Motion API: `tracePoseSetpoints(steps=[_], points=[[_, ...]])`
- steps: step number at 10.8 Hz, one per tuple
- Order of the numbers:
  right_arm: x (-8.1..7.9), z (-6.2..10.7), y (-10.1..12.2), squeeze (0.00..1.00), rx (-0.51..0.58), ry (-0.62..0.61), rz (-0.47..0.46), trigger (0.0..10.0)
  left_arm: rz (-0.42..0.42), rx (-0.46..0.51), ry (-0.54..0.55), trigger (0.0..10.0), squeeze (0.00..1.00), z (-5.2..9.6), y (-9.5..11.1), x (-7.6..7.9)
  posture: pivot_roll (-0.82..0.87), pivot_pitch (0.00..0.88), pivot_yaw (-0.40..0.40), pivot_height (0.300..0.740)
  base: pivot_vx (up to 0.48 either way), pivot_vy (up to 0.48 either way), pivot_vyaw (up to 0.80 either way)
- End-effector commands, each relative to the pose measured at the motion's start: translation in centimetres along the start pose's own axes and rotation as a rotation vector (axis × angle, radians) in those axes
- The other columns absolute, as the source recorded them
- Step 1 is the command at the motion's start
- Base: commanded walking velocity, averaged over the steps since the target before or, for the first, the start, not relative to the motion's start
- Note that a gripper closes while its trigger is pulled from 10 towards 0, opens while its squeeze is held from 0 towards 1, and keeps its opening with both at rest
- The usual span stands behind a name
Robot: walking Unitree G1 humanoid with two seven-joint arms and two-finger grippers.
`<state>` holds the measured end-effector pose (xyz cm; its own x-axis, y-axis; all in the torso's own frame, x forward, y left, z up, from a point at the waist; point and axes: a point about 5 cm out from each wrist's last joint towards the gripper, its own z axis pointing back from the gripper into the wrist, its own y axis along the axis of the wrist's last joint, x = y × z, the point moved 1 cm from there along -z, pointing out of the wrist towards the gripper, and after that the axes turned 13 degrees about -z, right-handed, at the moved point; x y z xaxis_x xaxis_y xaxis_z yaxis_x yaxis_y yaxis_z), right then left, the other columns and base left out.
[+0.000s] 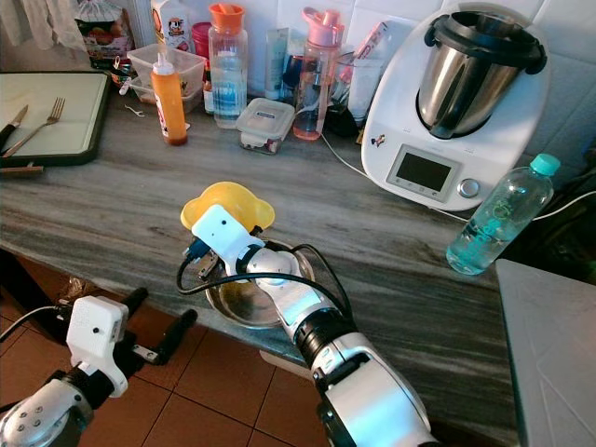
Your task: Setting the table
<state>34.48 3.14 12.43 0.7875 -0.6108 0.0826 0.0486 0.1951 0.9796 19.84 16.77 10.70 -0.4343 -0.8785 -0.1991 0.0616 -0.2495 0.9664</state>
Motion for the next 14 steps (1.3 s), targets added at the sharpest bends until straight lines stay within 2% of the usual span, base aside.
tracePoseSetpoints(steps=[1,2,5,7,10,13,14], points=[[-4.3,-2.4,3.0,0.00,0.071,0.106,0.007,10.0,0.013,0.037,-0.042,10.0,0.00,0.3,0.9,0.5,0.24,0.066,-0.132,0.740,0.000,0.000,0.00],[-4.2,-2.4,2.9,0.00,0.066,0.099,0.008,10.0,0.032,0.050,-0.055,10.0,0.00,0.3,1.1,0.6,0.24,0.066,-0.132,0.740,0.000,0.000,0.00],[-3.7,-2.3,2.5,0.00,0.056,0.069,0.016,10.0,0.021,0.032,-0.093,10.0,0.00,0.5,0.9,0.9,0.24,0.067,-0.131,0.740,0.000,0.000,0.00],[-3.7,-2.5,3.8,0.00,0.121,0.065,0.015,10.0,0.024,0.027,-0.100,10.0,0.00,0.5,0.9,1.1,0.24,0.067,-0.128,0.740,0.000,0.000,0.00],[-3.4,-2.5,4.5,0.00,0.160,0.047,0.034,10.0,0.026,0.022,-0.099,10.0,0.00,0.4,0.9,1.4,0.25,0.065,-0.135,0.740,0.000,0.000,0.00],[-4.8,-3.1,6.2,0.00,0.217,0.077,0.041,10.0,0.028,0.010,-0.119,10.0,0.00,0.3,0.7,1.8,0.25,0.070,-0.130,0.740,0.000,0.000,0.00],[-5.6,-3.3,6.6,0.00,0.231,0.099,0.078,10.0,0.015,0.002,-0.123,10.0,0.00,0.4,0.6,1.8,0.25,0.069,-0.129,0.740,0.000,0.000,0.00]])
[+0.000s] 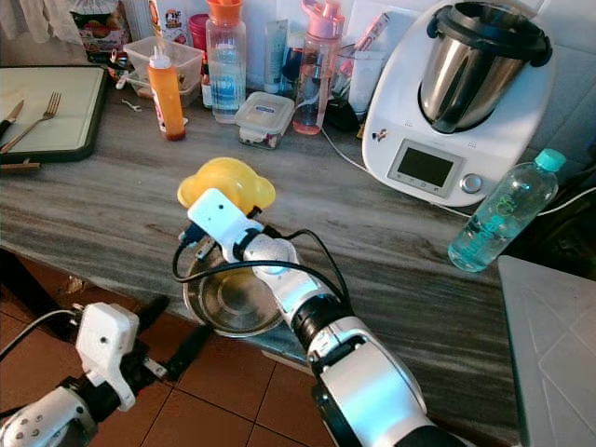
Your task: Setting the table
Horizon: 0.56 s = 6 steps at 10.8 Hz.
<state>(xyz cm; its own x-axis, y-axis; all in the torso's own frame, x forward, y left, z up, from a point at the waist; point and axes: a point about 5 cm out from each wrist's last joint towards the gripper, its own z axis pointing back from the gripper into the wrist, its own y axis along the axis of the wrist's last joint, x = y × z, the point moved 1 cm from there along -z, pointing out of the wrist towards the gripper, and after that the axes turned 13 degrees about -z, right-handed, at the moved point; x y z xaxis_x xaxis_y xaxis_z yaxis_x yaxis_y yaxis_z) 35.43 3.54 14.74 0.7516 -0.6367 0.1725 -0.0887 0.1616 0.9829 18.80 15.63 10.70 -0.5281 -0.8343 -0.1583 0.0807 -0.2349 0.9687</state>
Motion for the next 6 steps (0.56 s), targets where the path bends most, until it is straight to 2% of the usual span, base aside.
tracePoseSetpoints(steps=[1,3,5,6], points=[[-6.4,-3.0,4.7,0.00,0.138,0.155,-0.017,10.0,-0.016,-0.004,0.019,10.0,0.00,0.6,0.1,-0.6,0.26,0.074,-0.130,0.740,0.000,0.000,0.00],[-6.1,-2.7,4.3,0.00,0.147,0.139,-0.026,10.0,-0.005,-0.029,0.066,10.0,0.00,1.5,-0.4,-1.5,0.26,0.076,-0.126,0.740,0.000,0.000,0.00],[-5.6,-2.7,4.4,0.00,0.155,0.122,-0.027,10.0,-0.020,-0.083,0.033,10.0,0.00,2.2,-1.6,-1.5,0.26,0.077,-0.121,0.740,0.000,0.000,0.00],[-5.5,-2.7,4.5,0.00,0.159,0.117,-0.028,10.0,-0.022,-0.084,0.020,10.0,0.00,2.0,-2.0,-1.3,0.26,0.075,-0.122,0.740,0.000,0.000,0.00]])
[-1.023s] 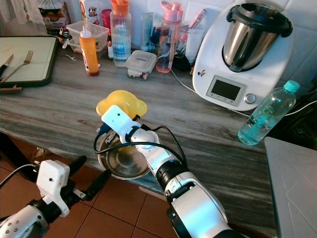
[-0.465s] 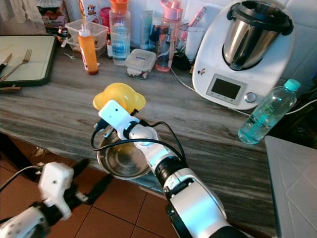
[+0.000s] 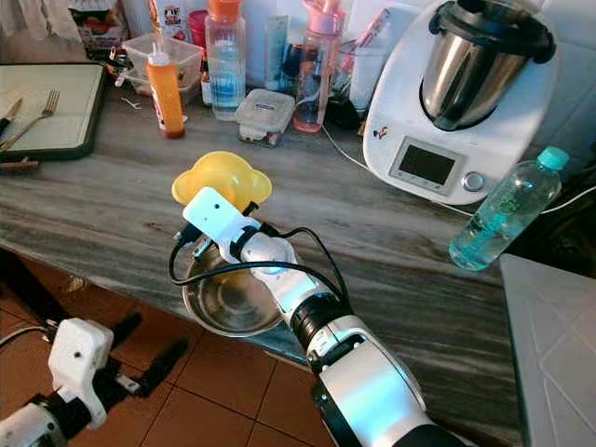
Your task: Setting the table
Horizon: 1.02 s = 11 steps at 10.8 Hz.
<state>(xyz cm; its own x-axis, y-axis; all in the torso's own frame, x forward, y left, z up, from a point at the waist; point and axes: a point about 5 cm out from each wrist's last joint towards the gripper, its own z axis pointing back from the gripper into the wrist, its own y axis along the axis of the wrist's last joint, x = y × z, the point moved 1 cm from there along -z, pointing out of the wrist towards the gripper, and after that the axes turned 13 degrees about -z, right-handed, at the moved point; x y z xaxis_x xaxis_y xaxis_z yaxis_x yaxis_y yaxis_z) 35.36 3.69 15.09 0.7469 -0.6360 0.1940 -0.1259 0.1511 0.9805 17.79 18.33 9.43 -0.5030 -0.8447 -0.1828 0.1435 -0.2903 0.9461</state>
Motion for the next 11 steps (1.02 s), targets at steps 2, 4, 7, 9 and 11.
tracePoseSetpoints(steps=[2,4,7,9,11], points=[[-5.2,-2.8,4.4,0.00,0.141,0.114,-0.052,10.0,-0.010,0.005,-0.039,10.0,0.00,-1.2,-0.3,0.7,0.24,0.075,-0.126,0.740,0.000,0.000,0.00],[-5.2,-2.7,4.5,0.00,0.153,0.117,-0.034,10.0,-0.013,0.039,-0.032,10.0,0.00,-2.3,0.3,0.8,0.24,0.072,-0.127,0.740,0.000,0.000,0.00],[-5.1,-2.7,4.7,0.00,0.161,0.118,-0.028,10.0,-0.013,0.078,-0.043,10.0,0.00,-3.5,0.9,1.0,0.23,0.069,-0.124,0.740,0.000,0.000,0.00],[-5.3,-2.8,4.7,0.00,0.154,0.123,-0.023,10.0,-0.014,0.107,-0.063,10.0,0.00,-4.5,1.8,1.5,0.23,0.068,-0.124,0.740,0.000,0.000,0.00],[-5.9,-2.9,4.3,0.00,0.122,0.150,-0.022,10.0,-0.014,0.108,-0.066,10.0,0.00,-4.7,1.9,1.7,0.23,0.069,-0.124,0.740,0.000,0.000,0.00]])
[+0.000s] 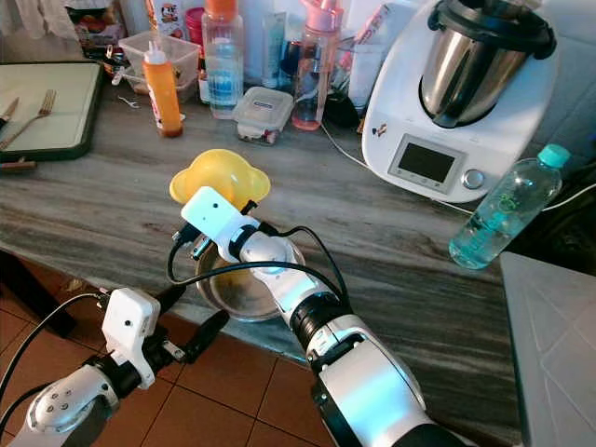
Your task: Setting the table
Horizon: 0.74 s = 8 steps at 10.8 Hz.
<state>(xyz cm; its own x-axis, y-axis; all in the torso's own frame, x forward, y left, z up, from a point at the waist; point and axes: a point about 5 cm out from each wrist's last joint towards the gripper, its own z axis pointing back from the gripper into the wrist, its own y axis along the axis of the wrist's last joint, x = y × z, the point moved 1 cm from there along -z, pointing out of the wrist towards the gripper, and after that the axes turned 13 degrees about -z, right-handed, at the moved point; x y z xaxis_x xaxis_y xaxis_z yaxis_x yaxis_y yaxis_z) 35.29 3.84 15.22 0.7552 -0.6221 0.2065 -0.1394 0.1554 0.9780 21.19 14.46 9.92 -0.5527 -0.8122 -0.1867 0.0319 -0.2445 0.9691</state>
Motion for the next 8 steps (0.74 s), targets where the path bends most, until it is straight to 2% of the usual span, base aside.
tracePoseSetpoints(steps=[1,2,4,6,8], points=[[-6.0,-3.1,4.2,0.00,0.109,0.153,-0.053,10.0,0.005,-0.032,-0.005,10.0,0.00,0.3,-0.8,0.2,0.24,0.071,-0.126,0.740,0.000,0.000,0.00],[-6.5,-3.4,4.2,0.00,0.082,0.168,-0.034,10.0,0.011,-0.061,0.007,10.0,0.00,1.2,-1.4,0.4,0.27,0.078,-0.134,0.740,0.000,0.000,0.00],[-6.4,-3.4,4.2,0.00,0.075,0.172,-0.018,10.0,0.017,-0.084,0.028,10.0,0.00,2.2,-1.9,0.6,0.30,0.086,-0.147,0.740,0.000,0.000,0.00],[-6.8,-3.5,4.0,0.00,0.048,0.192,0.007,10.0,0.025,-0.092,0.057,10.0,0.00,3.4,-1.7,0.9,0.33,0.096,-0.163,0.740,0.000,0.000,0.00],[-7.3,-3.5,3.5,0.00,0.019,0.211,0.011,10.0,0.033,-0.105,0.071,10.0,0.00,4.0,-1.9,1.1,0.35,0.103,-0.175,0.740,0.000,0.000,0.00]])
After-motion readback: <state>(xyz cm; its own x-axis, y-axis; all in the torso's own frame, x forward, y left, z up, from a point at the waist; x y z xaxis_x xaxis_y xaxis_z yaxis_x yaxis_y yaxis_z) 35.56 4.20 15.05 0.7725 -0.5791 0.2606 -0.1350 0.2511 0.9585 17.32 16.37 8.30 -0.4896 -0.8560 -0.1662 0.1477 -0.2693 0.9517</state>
